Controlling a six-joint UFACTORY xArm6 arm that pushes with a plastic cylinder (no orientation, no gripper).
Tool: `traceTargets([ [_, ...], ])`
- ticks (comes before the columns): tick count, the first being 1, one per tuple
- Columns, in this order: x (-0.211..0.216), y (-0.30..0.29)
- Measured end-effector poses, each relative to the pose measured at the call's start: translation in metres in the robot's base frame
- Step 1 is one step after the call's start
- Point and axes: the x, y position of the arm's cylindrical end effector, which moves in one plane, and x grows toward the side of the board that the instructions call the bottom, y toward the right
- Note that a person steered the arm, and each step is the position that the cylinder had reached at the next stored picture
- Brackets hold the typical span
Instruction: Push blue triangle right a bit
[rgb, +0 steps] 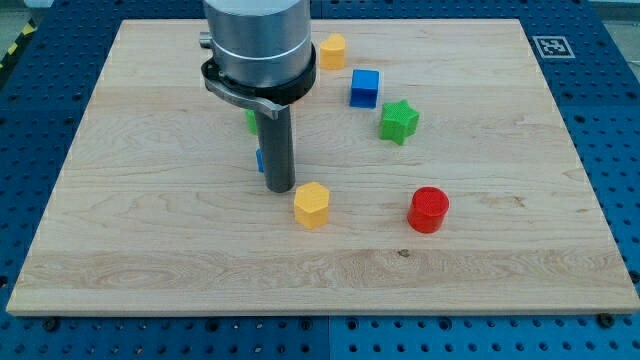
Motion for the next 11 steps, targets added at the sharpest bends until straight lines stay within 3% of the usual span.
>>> traceTargets([
  [2, -0.032, -0.058],
  [5, -0.048, -0.062],
  [9, -0.042, -0.021],
  [11, -0.038, -0.058],
])
